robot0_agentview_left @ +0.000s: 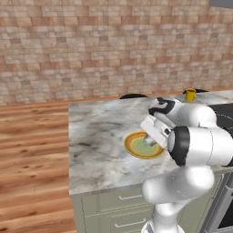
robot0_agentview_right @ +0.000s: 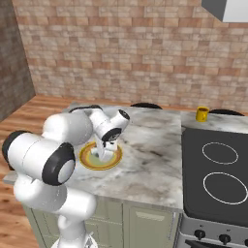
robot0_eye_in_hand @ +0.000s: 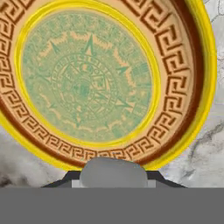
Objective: Pick up the marshmallow and place it in the cup of hot chocolate on the dining counter.
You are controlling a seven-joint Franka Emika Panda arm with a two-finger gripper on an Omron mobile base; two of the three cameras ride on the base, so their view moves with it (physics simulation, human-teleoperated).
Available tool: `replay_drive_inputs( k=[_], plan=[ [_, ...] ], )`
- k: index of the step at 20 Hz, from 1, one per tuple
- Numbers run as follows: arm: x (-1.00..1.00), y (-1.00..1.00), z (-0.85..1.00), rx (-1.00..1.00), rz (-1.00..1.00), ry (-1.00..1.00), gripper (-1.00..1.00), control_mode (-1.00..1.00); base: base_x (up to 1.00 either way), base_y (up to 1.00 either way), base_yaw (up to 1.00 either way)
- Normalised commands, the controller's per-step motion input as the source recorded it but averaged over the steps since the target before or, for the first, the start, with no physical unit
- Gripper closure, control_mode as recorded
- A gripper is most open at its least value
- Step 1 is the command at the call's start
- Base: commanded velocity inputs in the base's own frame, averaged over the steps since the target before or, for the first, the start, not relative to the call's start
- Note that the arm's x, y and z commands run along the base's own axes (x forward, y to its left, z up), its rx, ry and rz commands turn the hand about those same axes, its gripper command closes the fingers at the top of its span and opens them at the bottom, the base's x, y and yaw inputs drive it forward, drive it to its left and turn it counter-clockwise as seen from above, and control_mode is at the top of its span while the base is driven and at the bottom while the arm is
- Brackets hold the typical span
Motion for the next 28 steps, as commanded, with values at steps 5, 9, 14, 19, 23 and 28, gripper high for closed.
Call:
replay_drive_inputs(
  k=[5, 9, 14, 19, 23, 28],
  plan=[
    [-0.24, 0.3, 0.46, -0.25, 0.31, -0.12, 1.0, -1.0, 0.0, 0.0, 0.0],
    [-0.08, 0.15, 0.46, -0.24, 0.4, -0.41, 1.0, -1.0, 0.0, 0.0, 0.0],
    [-0.06, 0.03, 0.21, -0.22, 0.39, -0.47, 1.0, -1.0, 0.0, 0.0, 0.0],
    [0.0, 0.09, 0.01, -0.23, 0.33, -0.41, 1.0, -1.0, 0.0, 0.0, 0.0],
    [-0.02, 0.16, 0.26, -0.27, 0.25, -0.32, 1.0, -1.0, 0.0, 0.0, 0.0],
    [-0.02, 0.24, 0.36, -0.23, 0.17, -0.12, 1.0, -1.0, 0.0, 0.0, 0.0]
  ],
)
